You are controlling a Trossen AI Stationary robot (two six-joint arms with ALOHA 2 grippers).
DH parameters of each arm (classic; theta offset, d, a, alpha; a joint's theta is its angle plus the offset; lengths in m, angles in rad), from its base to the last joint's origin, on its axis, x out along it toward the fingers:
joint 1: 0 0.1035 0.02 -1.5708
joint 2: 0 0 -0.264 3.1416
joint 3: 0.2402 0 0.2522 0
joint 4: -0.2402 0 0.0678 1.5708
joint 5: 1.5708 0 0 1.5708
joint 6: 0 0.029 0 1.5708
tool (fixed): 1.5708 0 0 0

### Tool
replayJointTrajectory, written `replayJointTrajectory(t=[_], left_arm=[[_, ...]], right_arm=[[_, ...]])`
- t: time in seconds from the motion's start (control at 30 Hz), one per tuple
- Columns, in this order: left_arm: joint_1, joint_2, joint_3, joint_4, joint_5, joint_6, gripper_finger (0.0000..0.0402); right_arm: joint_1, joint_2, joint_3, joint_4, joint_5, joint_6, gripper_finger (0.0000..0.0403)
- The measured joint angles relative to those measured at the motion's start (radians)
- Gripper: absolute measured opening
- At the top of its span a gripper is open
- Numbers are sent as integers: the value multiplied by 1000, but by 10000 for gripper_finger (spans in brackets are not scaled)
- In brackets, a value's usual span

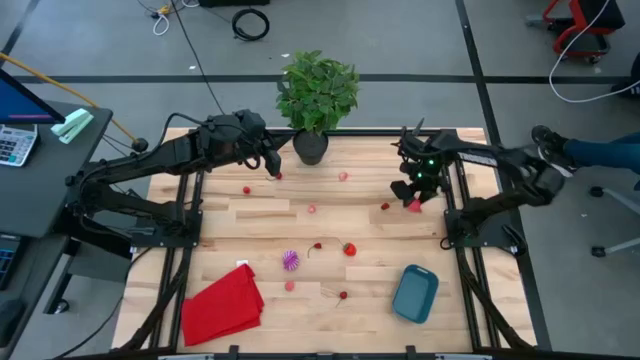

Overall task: Pick and placing Produce into tupperware
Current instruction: Put the dragon fruit into the bin

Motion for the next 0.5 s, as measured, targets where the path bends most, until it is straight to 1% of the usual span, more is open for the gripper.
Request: replayJointTrajectory(t=[0.07, 0.13, 0.23, 0.37, 0.5], left_arm=[[0, 0, 0, 0, 0, -9, 34], [-2, 0, 0, 0, 0, -18, 31], [-2, 0, 0, 0, 0, -33, 25], [-2, 0, 0, 0, 0, -33, 21], [-2, 0, 0, 0, 0, -33, 25]], right_arm=[[77, -78, 0, -8, -97, 57, 248], [176, -163, 0, -13, -151, 126, 248], [362, -282, 0, -13, -181, 277, 247], [646, -401, 0, -10, -122, 553, 247], [918, -438, 0, -6, 7, 812, 249]])
